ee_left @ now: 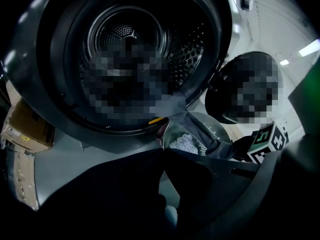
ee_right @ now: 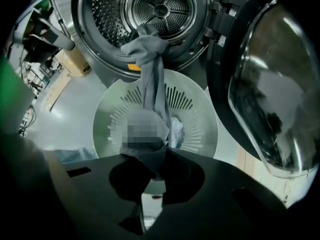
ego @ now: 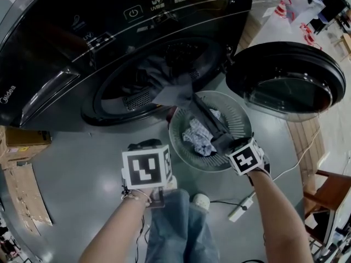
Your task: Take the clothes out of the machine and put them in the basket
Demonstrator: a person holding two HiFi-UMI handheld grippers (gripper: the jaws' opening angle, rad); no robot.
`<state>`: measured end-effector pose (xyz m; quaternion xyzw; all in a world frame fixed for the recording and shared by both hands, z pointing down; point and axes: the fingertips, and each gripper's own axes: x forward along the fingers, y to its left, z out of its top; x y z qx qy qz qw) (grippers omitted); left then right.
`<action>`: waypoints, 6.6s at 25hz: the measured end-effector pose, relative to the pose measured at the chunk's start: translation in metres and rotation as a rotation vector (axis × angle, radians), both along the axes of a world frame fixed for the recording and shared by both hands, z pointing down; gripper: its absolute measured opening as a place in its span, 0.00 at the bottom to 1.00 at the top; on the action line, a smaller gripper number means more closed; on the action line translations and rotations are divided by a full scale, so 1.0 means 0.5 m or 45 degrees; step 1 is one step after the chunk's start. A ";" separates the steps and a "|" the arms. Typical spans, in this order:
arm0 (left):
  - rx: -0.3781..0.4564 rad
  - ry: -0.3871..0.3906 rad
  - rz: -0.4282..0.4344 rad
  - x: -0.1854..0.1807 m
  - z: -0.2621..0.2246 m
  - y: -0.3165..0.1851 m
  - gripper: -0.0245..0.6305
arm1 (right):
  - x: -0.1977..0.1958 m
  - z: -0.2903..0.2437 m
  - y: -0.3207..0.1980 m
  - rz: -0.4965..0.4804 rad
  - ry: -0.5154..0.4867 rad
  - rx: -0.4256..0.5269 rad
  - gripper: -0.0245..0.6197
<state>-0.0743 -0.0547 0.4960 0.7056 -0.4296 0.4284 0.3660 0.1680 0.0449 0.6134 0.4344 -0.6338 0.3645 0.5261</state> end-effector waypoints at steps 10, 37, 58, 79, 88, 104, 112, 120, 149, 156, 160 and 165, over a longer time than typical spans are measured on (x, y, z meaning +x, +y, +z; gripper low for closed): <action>-0.019 0.000 -0.009 -0.032 0.017 -0.020 0.04 | -0.061 -0.005 -0.109 0.105 -0.068 0.213 0.66; -0.100 -0.059 0.125 -0.098 0.098 -0.081 0.04 | -0.331 -0.024 -0.570 -0.128 -0.083 0.564 0.68; -0.115 -0.033 0.006 -0.040 0.091 -0.119 0.04 | -0.217 -0.090 -0.436 -0.224 -0.074 0.499 0.18; -0.093 -0.024 -0.064 -0.008 0.045 -0.083 0.04 | -0.133 -0.099 -0.239 -0.147 -0.134 0.273 0.18; -0.084 -0.025 -0.056 -0.002 0.030 -0.070 0.04 | -0.086 -0.067 -0.117 -0.080 -0.067 0.129 0.18; -0.089 -0.020 -0.029 0.011 0.035 -0.064 0.04 | 0.015 -0.015 -0.014 0.126 0.044 0.001 0.24; -0.102 -0.018 -0.019 0.010 0.044 -0.057 0.04 | -0.029 -0.038 -0.080 0.117 -0.049 0.150 0.60; -0.099 -0.025 -0.011 -0.013 0.051 -0.071 0.04 | -0.116 -0.057 -0.213 0.048 -0.175 0.308 0.60; -0.069 -0.097 0.095 -0.100 0.103 -0.170 0.04 | -0.326 -0.042 -0.645 -0.005 -0.228 0.673 0.90; -0.056 -0.081 0.093 -0.074 0.083 -0.184 0.04 | -0.300 -0.059 -0.619 0.030 -0.241 0.535 0.30; -0.057 -0.075 0.093 -0.062 0.081 -0.179 0.04 | -0.295 -0.063 -0.572 0.069 -0.319 0.516 0.28; -0.074 -0.059 0.066 -0.054 0.073 -0.159 0.04 | -0.275 -0.119 -0.525 0.042 -0.342 0.620 0.28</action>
